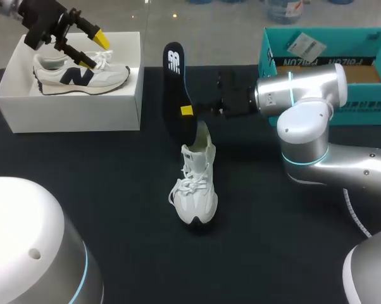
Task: Take the shoe out of the shoebox, open the shoe tongue, remove and reinsert the insole, then place the shoe into the shoebox
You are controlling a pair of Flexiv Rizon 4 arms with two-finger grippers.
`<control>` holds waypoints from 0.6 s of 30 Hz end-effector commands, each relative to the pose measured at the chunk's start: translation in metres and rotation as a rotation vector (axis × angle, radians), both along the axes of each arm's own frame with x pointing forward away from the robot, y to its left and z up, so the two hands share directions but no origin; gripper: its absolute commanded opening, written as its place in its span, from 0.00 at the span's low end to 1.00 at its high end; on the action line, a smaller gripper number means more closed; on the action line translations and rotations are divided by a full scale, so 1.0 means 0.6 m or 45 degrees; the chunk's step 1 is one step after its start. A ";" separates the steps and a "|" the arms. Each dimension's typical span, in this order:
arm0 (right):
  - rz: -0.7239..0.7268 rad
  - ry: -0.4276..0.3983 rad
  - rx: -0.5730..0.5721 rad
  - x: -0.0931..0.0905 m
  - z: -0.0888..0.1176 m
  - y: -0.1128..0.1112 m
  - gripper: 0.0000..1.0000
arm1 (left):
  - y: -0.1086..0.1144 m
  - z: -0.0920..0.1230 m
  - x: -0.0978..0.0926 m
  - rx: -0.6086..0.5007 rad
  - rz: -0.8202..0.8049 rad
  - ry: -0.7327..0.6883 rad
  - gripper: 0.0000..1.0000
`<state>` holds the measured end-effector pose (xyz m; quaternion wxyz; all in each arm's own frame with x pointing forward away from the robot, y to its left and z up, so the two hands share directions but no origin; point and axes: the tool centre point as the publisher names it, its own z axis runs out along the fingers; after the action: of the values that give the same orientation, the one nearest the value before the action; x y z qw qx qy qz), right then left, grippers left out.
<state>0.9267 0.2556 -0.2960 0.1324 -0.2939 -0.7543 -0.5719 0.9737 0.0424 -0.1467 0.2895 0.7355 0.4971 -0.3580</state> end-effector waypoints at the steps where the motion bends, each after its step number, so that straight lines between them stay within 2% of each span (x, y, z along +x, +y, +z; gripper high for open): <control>1: -0.005 0.007 -0.011 -0.008 -0.002 0.004 0.00 | 0.001 0.000 0.001 0.003 -0.003 -0.001 1.00; 6: -0.012 -0.016 -0.024 -0.009 0.012 0.003 0.00 | 0.001 0.000 0.001 0.003 -0.003 -0.001 1.00; 12: -0.009 -0.063 -0.039 0.011 0.042 -0.008 0.00 | 0.001 0.000 0.001 0.003 -0.003 -0.001 1.00; 18: -0.001 -0.079 -0.045 0.026 0.042 -0.004 0.00 | 0.001 0.000 0.001 0.003 -0.003 -0.001 1.00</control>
<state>0.9368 0.2489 -0.2692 0.1013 -0.2795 -0.7659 -0.5701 0.9737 0.0424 -0.1467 0.2895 0.7355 0.4971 -0.3580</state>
